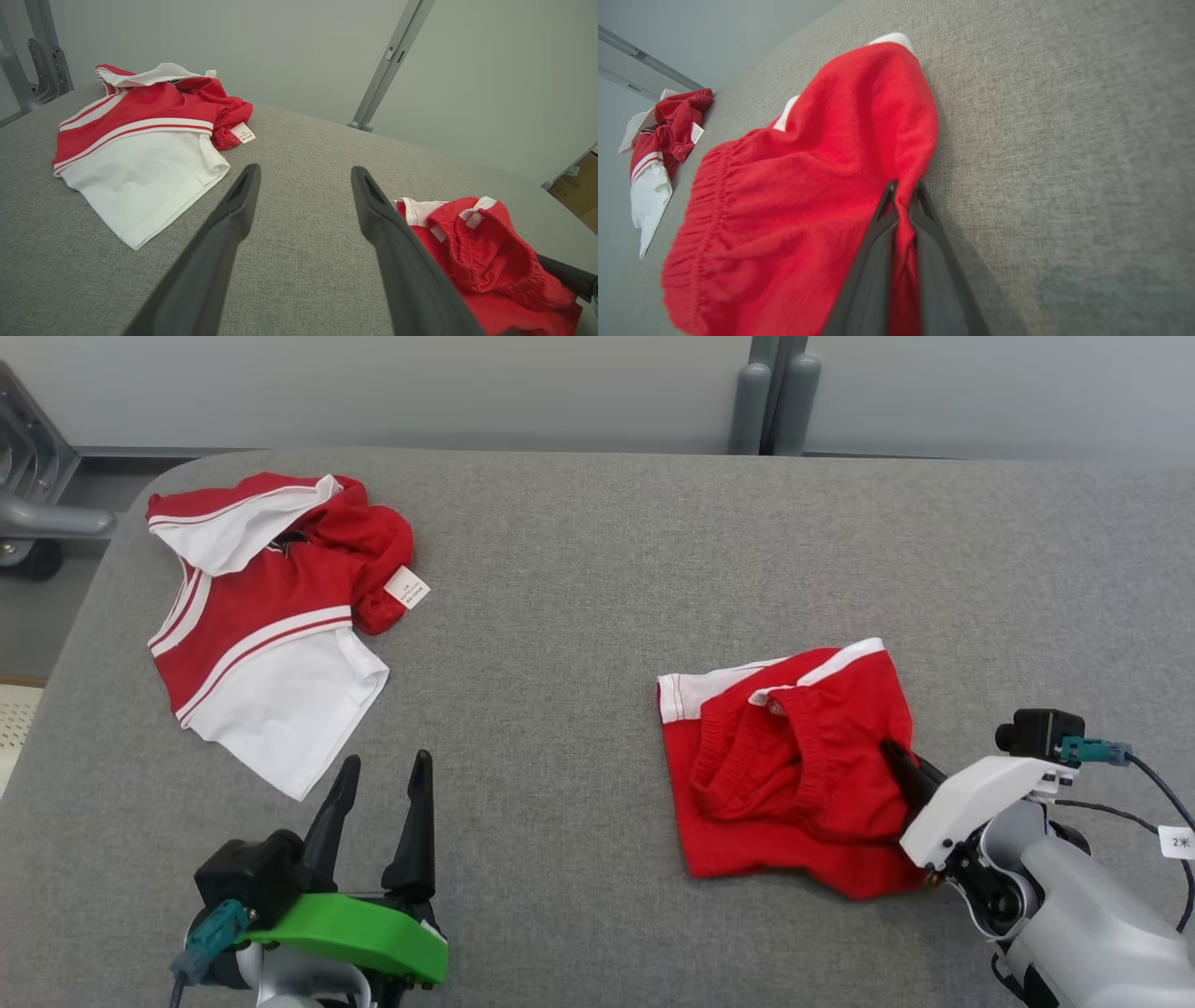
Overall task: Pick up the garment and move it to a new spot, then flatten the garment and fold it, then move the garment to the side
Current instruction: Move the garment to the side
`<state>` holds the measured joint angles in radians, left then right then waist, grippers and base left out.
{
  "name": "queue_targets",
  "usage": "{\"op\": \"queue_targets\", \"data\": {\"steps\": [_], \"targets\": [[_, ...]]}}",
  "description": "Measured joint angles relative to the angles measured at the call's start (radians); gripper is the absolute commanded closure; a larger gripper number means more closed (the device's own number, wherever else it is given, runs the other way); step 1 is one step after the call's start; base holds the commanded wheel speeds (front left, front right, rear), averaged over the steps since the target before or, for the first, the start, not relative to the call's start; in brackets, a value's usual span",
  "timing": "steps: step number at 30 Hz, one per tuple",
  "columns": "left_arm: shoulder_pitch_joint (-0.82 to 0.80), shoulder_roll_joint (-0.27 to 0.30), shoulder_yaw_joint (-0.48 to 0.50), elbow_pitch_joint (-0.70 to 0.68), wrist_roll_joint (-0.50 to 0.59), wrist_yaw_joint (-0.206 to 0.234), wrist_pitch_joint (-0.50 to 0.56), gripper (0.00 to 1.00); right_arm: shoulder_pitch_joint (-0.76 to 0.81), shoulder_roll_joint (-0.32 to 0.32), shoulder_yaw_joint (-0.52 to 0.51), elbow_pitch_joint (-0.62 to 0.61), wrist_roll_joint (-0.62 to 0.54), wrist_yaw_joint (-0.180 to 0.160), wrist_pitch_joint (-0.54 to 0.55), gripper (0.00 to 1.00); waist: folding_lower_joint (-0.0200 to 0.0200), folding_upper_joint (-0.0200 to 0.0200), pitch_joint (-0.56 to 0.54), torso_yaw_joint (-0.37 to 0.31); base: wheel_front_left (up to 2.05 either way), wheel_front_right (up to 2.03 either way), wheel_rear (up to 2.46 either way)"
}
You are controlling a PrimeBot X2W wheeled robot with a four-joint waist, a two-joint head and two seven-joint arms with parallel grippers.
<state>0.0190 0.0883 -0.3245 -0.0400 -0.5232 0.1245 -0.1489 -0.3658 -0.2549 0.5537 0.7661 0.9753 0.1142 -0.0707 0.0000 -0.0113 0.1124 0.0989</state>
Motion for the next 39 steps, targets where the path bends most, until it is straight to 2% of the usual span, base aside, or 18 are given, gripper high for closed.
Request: {"op": "queue_targets", "data": {"steps": [5,23,32,39], "targets": [[0.000,-0.001,0.020,-0.003,0.001,0.000,0.000,0.00,-0.046,-0.018,0.010,-0.005,-0.027,0.000,-0.008,1.00,0.0000,0.0000,0.004,-0.018,0.00,0.00,0.00],[-0.030,-0.002,0.004,-0.083,0.049,0.000,0.014,0.00,-0.212,-0.231,0.004,0.019,-0.116,0.003,-0.010,1.00,0.0000,0.0000,0.043,-0.099,0.00,0.00,0.00],[-0.058,0.026,-0.003,-0.149,0.093,0.000,0.056,0.00,-0.332,-0.333,0.018,0.032,-0.193,0.003,0.028,1.00,0.0000,0.0000,0.103,-0.117,0.00,0.00,0.00],[-0.082,0.047,-0.003,-0.197,0.125,0.000,0.088,0.00,-0.435,-0.368,0.018,0.046,-0.228,-0.001,0.039,1.00,0.0000,0.0000,0.159,-0.138,0.00,0.00,0.00]]}}
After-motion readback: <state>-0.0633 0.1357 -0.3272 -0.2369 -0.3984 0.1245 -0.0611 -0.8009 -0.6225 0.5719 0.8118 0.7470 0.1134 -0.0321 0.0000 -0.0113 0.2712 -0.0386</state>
